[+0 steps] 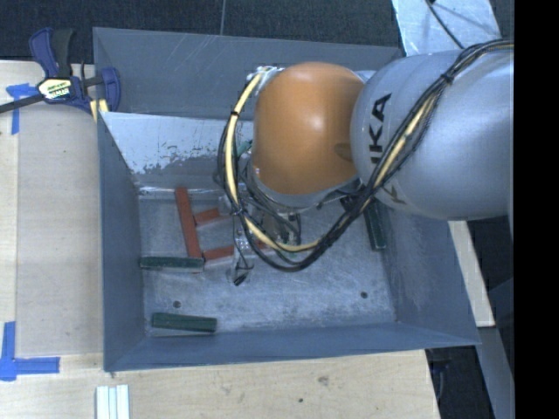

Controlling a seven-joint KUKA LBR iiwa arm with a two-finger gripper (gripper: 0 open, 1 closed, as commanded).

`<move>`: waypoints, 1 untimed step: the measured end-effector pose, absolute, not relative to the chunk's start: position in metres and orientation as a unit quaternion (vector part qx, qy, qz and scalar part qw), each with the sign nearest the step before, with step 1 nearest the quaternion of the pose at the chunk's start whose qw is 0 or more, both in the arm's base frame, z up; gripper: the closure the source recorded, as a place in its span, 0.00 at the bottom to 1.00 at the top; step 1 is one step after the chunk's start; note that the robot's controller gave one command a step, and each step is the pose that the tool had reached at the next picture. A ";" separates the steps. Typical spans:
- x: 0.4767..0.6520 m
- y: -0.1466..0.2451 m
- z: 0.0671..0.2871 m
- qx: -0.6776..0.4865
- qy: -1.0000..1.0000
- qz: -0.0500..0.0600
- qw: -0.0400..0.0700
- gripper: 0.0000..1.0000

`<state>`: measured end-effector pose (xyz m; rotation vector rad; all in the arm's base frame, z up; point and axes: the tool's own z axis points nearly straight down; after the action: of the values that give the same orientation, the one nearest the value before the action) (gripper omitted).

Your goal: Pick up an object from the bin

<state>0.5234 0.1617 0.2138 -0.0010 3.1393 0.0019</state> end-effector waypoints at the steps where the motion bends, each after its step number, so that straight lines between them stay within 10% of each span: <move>1: 0.550 0.154 0.081 -0.054 0.999 0.000 0.001 0.00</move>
Offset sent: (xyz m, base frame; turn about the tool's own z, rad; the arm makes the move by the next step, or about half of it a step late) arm 0.0262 -0.0076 -0.1324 -0.1087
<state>0.5500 0.1536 0.0812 -0.1696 3.1355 0.0008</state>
